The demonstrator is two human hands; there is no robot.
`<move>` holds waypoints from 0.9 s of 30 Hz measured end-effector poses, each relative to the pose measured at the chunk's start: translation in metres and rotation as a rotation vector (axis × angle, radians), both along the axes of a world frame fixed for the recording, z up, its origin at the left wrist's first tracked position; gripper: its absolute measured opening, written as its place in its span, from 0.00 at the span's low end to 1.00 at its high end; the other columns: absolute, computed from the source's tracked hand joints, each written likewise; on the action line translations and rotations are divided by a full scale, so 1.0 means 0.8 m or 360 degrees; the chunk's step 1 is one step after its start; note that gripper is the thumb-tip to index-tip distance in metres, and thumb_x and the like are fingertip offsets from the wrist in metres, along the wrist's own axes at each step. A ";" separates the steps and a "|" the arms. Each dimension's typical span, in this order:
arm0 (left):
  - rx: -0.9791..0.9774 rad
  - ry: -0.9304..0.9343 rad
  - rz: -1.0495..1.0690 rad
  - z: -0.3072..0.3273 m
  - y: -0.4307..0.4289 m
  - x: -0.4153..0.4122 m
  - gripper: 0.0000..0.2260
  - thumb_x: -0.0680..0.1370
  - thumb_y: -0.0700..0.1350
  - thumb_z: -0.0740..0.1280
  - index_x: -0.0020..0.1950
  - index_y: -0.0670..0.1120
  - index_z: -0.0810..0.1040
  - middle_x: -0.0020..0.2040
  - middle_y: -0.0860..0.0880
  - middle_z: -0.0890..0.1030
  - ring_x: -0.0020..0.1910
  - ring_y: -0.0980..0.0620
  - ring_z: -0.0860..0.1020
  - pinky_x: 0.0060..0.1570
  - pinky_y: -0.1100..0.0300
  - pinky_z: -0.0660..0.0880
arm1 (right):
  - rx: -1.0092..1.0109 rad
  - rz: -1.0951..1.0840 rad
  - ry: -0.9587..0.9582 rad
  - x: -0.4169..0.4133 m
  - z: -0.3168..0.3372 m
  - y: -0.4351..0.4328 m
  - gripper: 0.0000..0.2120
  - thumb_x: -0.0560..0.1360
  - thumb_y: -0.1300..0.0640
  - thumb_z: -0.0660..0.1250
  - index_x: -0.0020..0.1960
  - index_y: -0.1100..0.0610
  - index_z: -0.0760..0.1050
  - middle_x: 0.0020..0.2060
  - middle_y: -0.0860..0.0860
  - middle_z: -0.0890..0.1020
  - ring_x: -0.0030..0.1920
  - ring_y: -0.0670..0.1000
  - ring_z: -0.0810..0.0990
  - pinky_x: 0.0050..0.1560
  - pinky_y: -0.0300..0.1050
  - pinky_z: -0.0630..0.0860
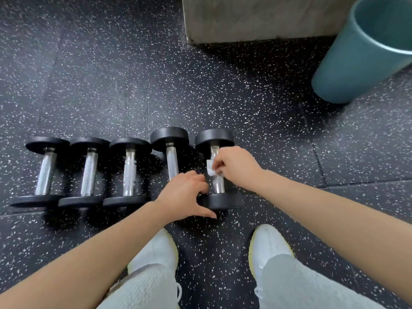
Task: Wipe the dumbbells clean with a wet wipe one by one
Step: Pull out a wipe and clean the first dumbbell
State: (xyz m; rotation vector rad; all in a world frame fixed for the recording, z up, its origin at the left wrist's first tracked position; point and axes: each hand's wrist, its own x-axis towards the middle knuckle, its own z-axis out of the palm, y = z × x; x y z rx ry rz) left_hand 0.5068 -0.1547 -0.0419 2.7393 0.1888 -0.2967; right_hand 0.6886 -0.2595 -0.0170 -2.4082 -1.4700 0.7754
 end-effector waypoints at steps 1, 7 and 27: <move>0.0018 -0.0031 0.0003 -0.002 -0.001 -0.001 0.31 0.66 0.79 0.66 0.44 0.51 0.80 0.42 0.57 0.74 0.44 0.53 0.70 0.42 0.54 0.73 | 0.0042 -0.0035 -0.0049 0.003 -0.001 0.002 0.12 0.73 0.62 0.69 0.45 0.46 0.85 0.47 0.45 0.82 0.47 0.52 0.80 0.45 0.46 0.76; 0.0064 -0.0243 0.0089 -0.014 -0.017 -0.008 0.30 0.68 0.78 0.63 0.44 0.51 0.80 0.41 0.57 0.74 0.42 0.53 0.69 0.41 0.54 0.71 | 0.0025 0.0060 0.0062 -0.013 -0.004 -0.039 0.09 0.74 0.60 0.70 0.46 0.47 0.85 0.48 0.43 0.81 0.49 0.50 0.80 0.49 0.49 0.77; -0.0015 -0.0396 0.0264 -0.017 -0.059 0.003 0.28 0.72 0.74 0.65 0.54 0.52 0.84 0.46 0.56 0.79 0.46 0.52 0.73 0.45 0.53 0.73 | -0.0003 0.0081 -0.0009 -0.005 0.004 -0.057 0.10 0.76 0.58 0.69 0.48 0.45 0.86 0.50 0.44 0.81 0.50 0.52 0.81 0.51 0.50 0.78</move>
